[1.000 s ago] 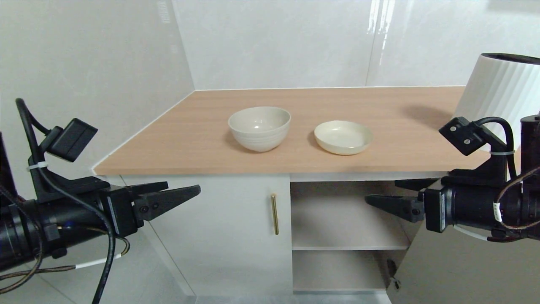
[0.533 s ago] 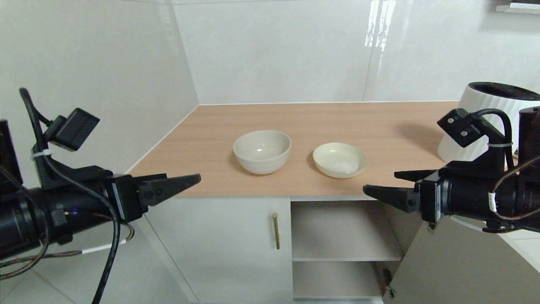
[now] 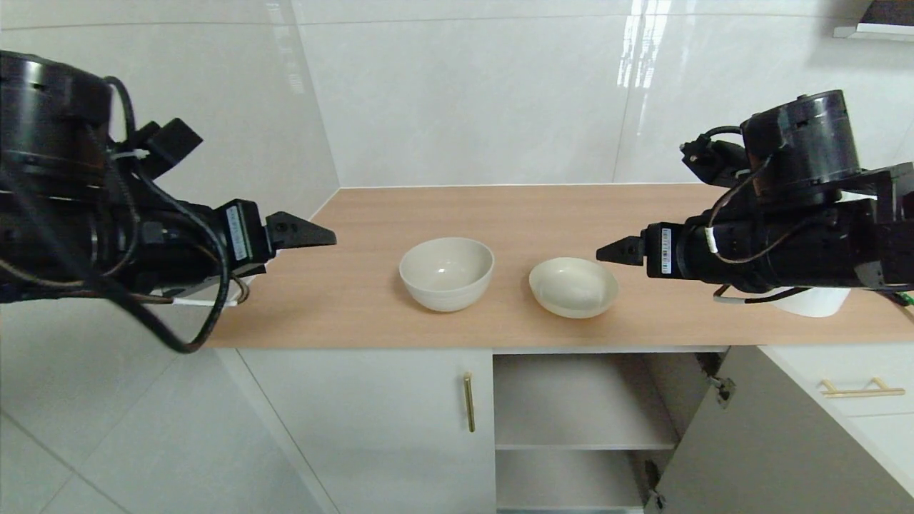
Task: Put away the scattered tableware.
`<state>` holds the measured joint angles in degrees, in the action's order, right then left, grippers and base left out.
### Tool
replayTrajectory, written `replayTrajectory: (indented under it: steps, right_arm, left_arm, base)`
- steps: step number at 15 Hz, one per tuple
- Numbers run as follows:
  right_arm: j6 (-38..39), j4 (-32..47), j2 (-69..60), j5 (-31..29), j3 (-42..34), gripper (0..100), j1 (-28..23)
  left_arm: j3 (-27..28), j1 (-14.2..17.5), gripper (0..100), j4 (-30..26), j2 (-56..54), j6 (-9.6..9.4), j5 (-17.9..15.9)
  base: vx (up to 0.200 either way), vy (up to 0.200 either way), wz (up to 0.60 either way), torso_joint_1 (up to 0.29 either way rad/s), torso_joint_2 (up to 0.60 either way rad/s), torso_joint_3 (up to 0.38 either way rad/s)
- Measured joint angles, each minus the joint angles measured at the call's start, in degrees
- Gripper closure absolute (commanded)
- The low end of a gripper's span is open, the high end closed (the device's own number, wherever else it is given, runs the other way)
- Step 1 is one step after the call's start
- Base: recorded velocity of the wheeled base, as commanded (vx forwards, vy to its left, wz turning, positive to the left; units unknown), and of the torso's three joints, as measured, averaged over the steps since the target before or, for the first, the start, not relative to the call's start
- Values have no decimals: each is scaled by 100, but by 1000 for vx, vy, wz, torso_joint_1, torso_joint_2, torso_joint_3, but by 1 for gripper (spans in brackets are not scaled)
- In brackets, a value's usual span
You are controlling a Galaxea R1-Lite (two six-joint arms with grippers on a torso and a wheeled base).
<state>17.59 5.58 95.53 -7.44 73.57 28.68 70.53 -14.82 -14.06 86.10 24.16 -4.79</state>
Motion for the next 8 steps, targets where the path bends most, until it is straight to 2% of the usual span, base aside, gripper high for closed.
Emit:
replayTrajectory:
  steps: [2, 4, 8]
  right_arm:
    - [9, 2, 168, -22, 66, 0, -51]
    - [24, -4, 257, -149, 140, 0, -61]
    - [26, -11, 379, -439, 193, 0, -57]
  left_arm:
    - [293, -323, 0, 34, 568, 340, 724]
    - [507, -575, 0, 238, 1053, 605, 1124]
    - [866, -755, 0, 634, 1902, 690, 1396]
  base:
    - [0, 0, 0, 0, 0, 0]
    - [0, 0, 0, 0, 0, 0]
    - [0, 0, 0, 0, 0, 0]
